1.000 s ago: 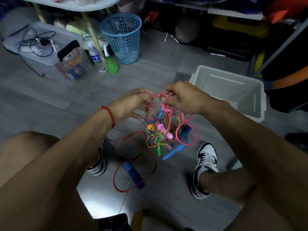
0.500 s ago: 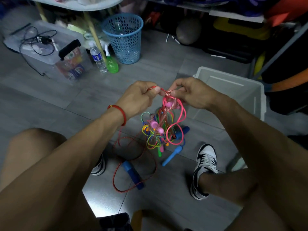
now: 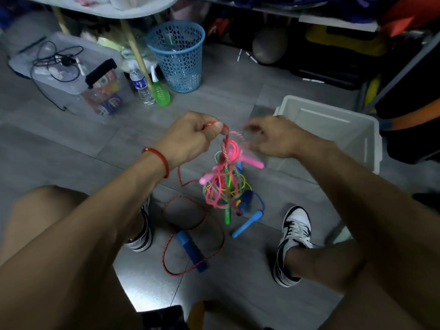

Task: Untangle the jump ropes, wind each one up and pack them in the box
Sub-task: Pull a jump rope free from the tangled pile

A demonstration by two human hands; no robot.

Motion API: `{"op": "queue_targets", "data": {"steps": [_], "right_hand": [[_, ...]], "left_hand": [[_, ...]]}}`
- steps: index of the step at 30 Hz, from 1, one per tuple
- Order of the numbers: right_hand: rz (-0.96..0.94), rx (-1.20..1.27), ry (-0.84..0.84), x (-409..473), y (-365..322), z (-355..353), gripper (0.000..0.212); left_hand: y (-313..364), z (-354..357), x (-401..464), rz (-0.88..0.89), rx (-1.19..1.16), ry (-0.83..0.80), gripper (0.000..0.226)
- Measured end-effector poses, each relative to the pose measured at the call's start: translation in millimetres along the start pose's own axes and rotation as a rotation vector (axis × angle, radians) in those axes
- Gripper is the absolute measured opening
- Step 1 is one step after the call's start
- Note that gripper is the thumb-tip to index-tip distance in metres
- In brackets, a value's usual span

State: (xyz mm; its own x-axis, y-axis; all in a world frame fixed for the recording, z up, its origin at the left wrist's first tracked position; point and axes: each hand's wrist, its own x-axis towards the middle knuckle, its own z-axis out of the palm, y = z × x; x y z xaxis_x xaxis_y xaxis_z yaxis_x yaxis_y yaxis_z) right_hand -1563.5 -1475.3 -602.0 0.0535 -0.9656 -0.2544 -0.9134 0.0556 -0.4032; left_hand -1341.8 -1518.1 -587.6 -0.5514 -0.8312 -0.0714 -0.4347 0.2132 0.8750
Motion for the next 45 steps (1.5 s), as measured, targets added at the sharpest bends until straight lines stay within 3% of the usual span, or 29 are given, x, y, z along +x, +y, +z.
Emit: {"op": "queue_targets", "data": {"steps": [2, 4, 6, 11, 14, 19, 21, 23, 25, 28, 32, 37, 39, 41, 45], "right_hand": [[-0.157, 0.178, -0.012, -3, -20, 16, 0.045], [-0.220, 0.223, 0.048, 0, -25, 31, 0.023], [-0.191, 0.220, 0.085, 5, -18, 34, 0.014], [-0.129, 0.148, 0.087, 6, 2, 27, 0.016], [-0.151, 0.130, 0.122, 4, -7, 25, 0.018], [-0.177, -0.014, 0.193, 5, -25, 29, 0.019], [-0.213, -0.055, 0.208, 0, -33, 30, 0.014], [-0.231, -0.027, 0.205, -5, -35, 31, 0.019], [-0.223, 0.080, 0.202, -8, -31, 32, 0.019], [-0.164, 0.485, 0.179, -8, -22, 33, 0.007], [0.012, 0.882, 0.148, -8, -10, 25, 0.015], [0.138, 0.701, 0.097, -6, -17, 19, 0.015], [0.120, 0.797, 0.042, -9, -32, 20, 0.022], [0.092, 0.937, 0.014, -14, -41, 24, 0.035], [0.028, 0.635, 0.185, -11, -37, 41, 0.051]], "left_hand": [[3, 4, -3, 0.024, 0.021, -0.075, 0.025], [7, 1, -7, 0.053, 0.002, -0.103, 0.025], [8, -7, -12, 0.064, -0.022, -0.059, 0.027], [-2, -28, -17, -0.014, 0.001, 0.059, 0.027], [-16, -40, -10, -0.070, 0.126, 0.080, 0.006], [-20, -16, -8, -0.048, 0.198, -0.147, 0.031], [-22, 6, -5, 0.015, 0.349, -0.209, 0.035], [-22, 14, 2, 0.129, 0.610, -0.165, 0.029], [-23, 11, 9, 0.197, 0.667, -0.097, 0.028], [-22, 9, 10, 0.217, 0.565, 0.006, 0.029], [-16, 10, 13, 0.160, 0.295, 0.137, 0.027], [-14, 9, 18, -0.002, -0.118, 0.204, 0.030], [-14, 8, 17, -0.097, -0.237, 0.153, 0.030], [-16, 11, 18, -0.122, -0.186, 0.098, 0.030], [-21, 16, 22, -0.077, 0.130, 0.119, 0.031]]}}
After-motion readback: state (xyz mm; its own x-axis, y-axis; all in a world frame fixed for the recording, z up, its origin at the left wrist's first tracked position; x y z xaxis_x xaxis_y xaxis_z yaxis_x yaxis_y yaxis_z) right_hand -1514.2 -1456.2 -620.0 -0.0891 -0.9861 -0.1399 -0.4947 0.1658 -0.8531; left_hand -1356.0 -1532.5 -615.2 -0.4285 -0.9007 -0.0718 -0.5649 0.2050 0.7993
